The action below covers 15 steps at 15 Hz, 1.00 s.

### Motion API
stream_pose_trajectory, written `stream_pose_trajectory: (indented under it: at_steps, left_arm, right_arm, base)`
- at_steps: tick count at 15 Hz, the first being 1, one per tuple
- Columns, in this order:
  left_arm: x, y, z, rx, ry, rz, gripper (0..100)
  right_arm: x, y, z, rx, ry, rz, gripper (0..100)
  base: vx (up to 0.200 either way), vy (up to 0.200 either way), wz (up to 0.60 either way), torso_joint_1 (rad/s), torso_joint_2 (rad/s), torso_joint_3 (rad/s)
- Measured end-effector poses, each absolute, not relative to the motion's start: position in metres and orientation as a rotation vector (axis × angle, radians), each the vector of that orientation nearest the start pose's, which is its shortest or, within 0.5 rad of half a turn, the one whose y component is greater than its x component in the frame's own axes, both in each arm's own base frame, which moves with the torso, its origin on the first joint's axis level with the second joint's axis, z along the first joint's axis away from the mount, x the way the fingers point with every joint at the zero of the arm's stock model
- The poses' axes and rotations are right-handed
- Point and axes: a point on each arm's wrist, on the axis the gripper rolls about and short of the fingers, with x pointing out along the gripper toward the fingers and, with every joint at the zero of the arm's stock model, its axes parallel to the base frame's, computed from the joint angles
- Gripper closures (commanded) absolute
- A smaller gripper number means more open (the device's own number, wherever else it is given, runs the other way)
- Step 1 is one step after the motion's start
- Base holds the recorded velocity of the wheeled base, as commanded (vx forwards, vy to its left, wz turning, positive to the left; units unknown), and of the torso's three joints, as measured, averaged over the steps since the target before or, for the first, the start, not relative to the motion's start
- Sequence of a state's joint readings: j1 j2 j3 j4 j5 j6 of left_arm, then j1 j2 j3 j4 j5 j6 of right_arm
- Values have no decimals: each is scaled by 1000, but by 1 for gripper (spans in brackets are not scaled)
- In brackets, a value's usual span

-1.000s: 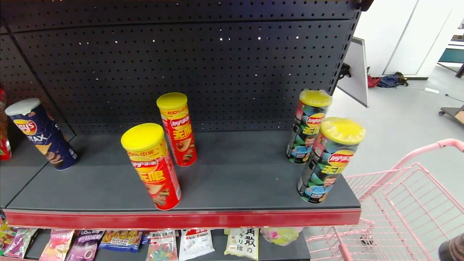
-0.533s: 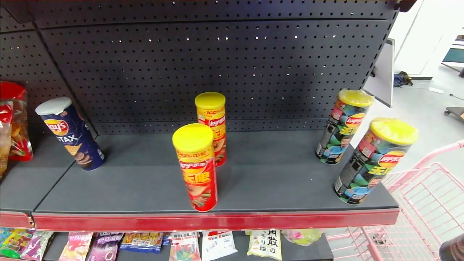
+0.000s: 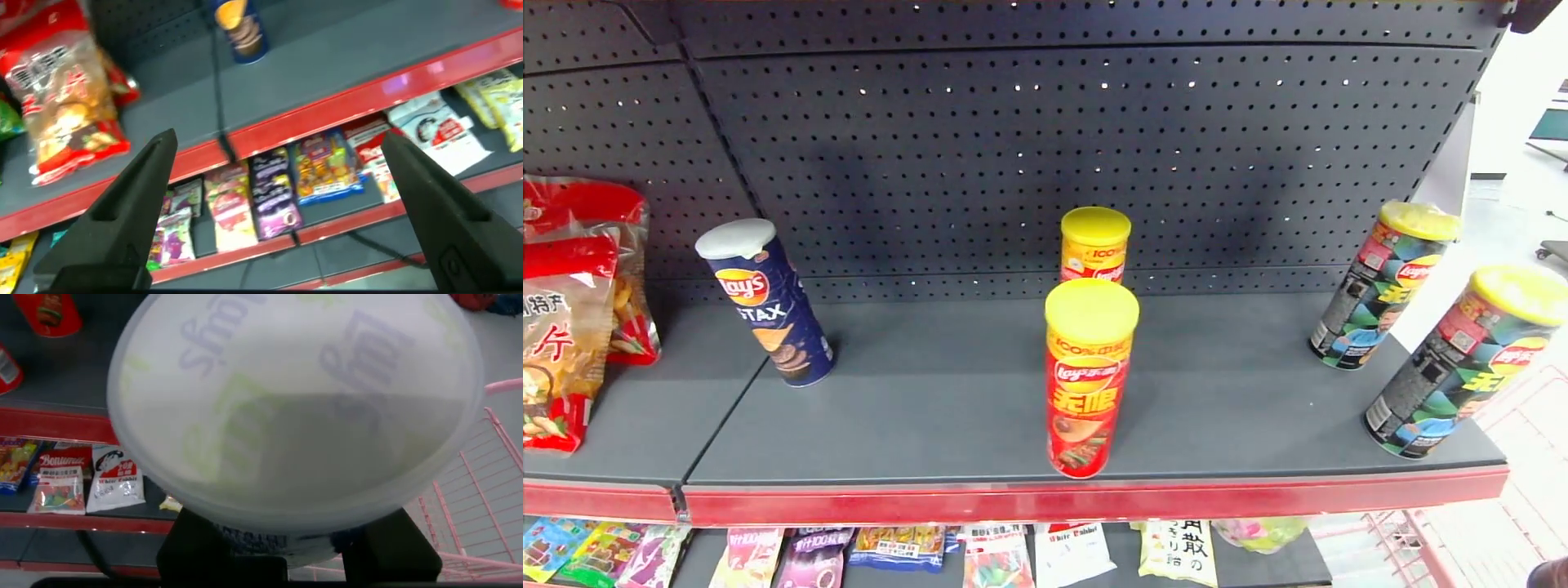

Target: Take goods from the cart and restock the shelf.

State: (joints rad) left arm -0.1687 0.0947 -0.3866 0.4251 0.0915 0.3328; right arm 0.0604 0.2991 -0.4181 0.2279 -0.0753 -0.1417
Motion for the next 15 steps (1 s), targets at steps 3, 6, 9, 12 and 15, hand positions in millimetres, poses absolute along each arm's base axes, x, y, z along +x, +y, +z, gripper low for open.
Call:
stream_pose_trajectory:
  at_steps: [3, 6, 9, 12, 15]
  left_arm:
    - [-50, 11, 137, 350, 120, -99, 0]
    - [-50, 11, 136, 350, 122, -99, 0]
    - [-50, 11, 136, 350, 125, -99, 0]
    - [-50, 11, 135, 350, 126, -100, 0]
    - [-50, 11, 135, 350, 125, -100, 0]
  right_arm:
    - [-28, -3, 170, -148, 82, -1, 100]
    - [-31, -4, 167, -147, 65, 0, 100]
    - [-32, -4, 165, -147, 64, 0, 100]
    - [-32, -4, 164, -146, 63, 0, 100]
    - [-32, -4, 163, -147, 67, 0, 100]
  base:
    - [0, 200, 0, -1, 7, 2]
    - [0, 200, 0, 1, 2, 2]
    - [0, 200, 0, 1, 4, 1]
    - [0, 200, 0, 2, 4, 2]
    - [0, 200, 0, 2, 1, 2]
